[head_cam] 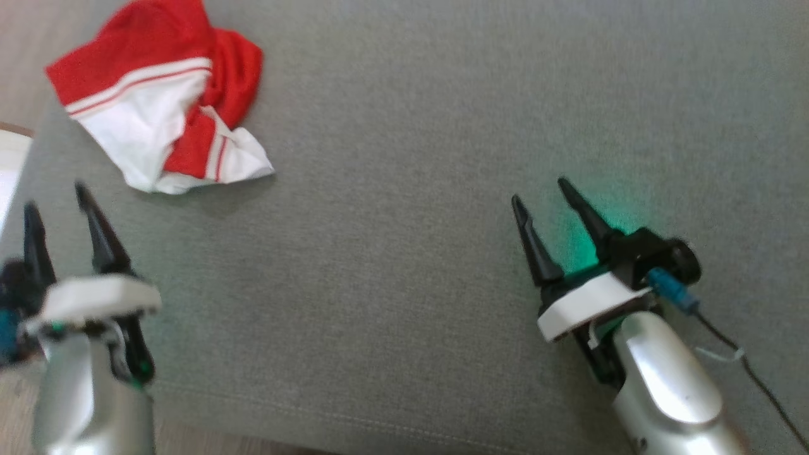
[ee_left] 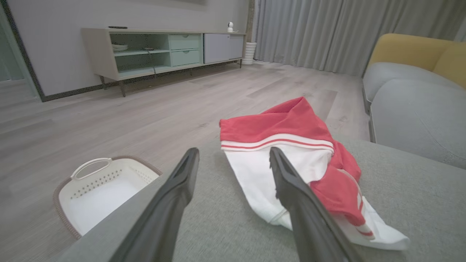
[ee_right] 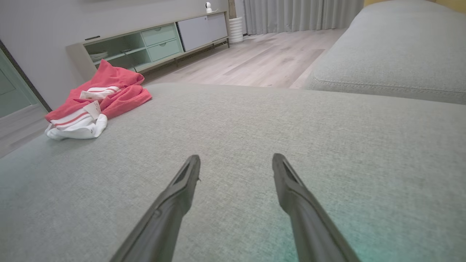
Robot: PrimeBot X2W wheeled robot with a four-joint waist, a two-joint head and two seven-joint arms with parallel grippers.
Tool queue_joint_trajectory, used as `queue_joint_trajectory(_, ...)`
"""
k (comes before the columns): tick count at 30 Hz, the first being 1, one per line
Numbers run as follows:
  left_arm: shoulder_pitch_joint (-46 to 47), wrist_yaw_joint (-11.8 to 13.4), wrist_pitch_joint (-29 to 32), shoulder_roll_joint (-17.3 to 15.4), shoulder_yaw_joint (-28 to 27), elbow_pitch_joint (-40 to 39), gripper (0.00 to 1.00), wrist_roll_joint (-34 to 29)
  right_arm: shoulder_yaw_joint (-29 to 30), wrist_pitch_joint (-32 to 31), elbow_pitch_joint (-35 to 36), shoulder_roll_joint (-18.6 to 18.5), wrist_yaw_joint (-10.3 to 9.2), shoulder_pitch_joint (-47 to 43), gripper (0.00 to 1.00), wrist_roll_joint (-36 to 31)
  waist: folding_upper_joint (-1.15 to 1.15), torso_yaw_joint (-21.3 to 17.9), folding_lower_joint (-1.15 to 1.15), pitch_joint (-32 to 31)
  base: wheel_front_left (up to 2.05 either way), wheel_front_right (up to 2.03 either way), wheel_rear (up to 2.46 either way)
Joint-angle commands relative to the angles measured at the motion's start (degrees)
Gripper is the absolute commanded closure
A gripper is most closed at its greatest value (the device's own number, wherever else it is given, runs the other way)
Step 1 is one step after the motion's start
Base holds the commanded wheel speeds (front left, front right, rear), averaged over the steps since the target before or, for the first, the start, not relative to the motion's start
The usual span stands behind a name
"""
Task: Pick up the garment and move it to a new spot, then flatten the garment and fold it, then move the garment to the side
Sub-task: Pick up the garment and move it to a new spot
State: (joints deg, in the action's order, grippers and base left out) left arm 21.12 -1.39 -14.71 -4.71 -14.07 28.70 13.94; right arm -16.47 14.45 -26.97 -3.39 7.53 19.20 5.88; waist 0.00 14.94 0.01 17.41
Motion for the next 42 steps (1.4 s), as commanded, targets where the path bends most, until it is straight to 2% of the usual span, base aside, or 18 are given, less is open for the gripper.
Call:
queue_joint_trajectory(1, 3.39, -0.84, -0.29, -2.98, -1.49, 0.33, 0.00, -0.80, -1.48, 0.55, 2.51, -0.27, -0.04, 1.72, 0.00, -0.47, 0.00, -1.55, -0.01, 3.41, 0.00, 0.00, 0.00)
queue_joint_trajectory(8, 18.21, -5.30, 2.34, -9.56, 1.44, 13.91, 0.00, 1.23, -2.77, 0.55, 5.65, -1.56, -0.04, 4.31, 0.00, -0.18, 0.00, -3.39, -0.01, 8.66, 0.00, 0.00, 0.00)
queue_joint_trajectory(11, 22.44, -5.79, 3.61, -10.83, 3.19, 18.87, 0.00, 2.18, -2.92, 0.55, 6.33, -1.87, -0.04, 5.05, 0.00, 0.12, 0.00, -4.12, -0.01, 9.94, 0.00, 0.00, 0.00)
queue_joint_trajectory(15, 25.65, -6.02, 8.72, -11.81, 5.25, 25.83, 0.00, 3.73, -3.20, 0.55, 7.02, -1.99, -0.04, 5.39, 0.00, 0.36, 0.00, -5.27, -0.01, 11.04, 0.00, 0.00, 0.00)
queue_joint_trajectory(19, 27.12, -6.07, 11.81, -12.40, 8.15, 29.69, 0.00, 5.46, -3.02, 0.55, 7.69, -1.98, -0.04, 5.57, 0.00, 0.66, 0.00, -6.12, -0.01, 11.34, 0.00, 0.00, 0.00)
queue_joint_trajectory(20, 27.28, -6.07, 12.24, -12.59, 8.80, 30.26, 0.71, 6.04, -2.96, 0.55, 7.76, -1.94, -0.04, 5.58, 0.00, 0.73, 0.00, -6.24, -0.01, 11.31, 0.00, 0.00, 0.00)
queue_joint_trajectory(21, 27.33, -6.08, 12.20, -12.81, 9.42, 30.57, 1.00, 6.61, -2.89, 0.55, 7.80, -1.90, -0.04, 5.58, 0.00, 0.79, 0.00, -6.36, -0.01, 11.16, 0.00, 0.00, 0.00)
queue_joint_trajectory(23, 27.47, -6.08, 11.55, -13.37, 10.89, 30.59, 1.00, 7.47, -2.70, 0.55, 7.77, -1.79, -0.04, 5.51, 0.00, 0.92, 0.00, -6.48, -0.01, 10.68, 0.00, 0.00, 0.00)
queue_joint_trajectory(29, 30.86, -6.09, 3.51, -15.43, 16.05, 26.33, 1.00, 7.07, -1.77, 0.55, 7.23, -1.12, -0.04, 4.94, 0.00, 1.56, 0.00, -6.67, -0.01, 7.16, 0.00, 0.00, 0.00)
queue_joint_trajectory(31, 31.75, -6.09, 2.51, -15.69, 16.90, 25.31, 1.00, 6.69, -1.61, 0.55, 7.12, -0.93, -0.04, 4.73, 0.00, 1.72, 0.00, -6.79, -0.01, 6.36, 0.00, 0.00, 0.00)
queue_joint_trajectory(37, 35.88, -6.09, 0.21, -13.85, 24.27, 16.04, 1.00, 6.27, -1.02, 0.55, 6.30, 0.02, -0.04, 3.02, 0.00, 2.84, 0.00, -8.87, -0.01, 1.29, 0.00, 0.00, 0.00)
queue_joint_trajectory(42, 37.07, -6.09, -0.06, -9.48, 30.00, 8.92, 1.00, 6.62, -0.19, 0.55, 6.14, 0.38, -0.04, 1.35, 0.00, 3.78, 0.00, -11.79, -0.01, -1.38, 0.00, 0.00, 0.00)
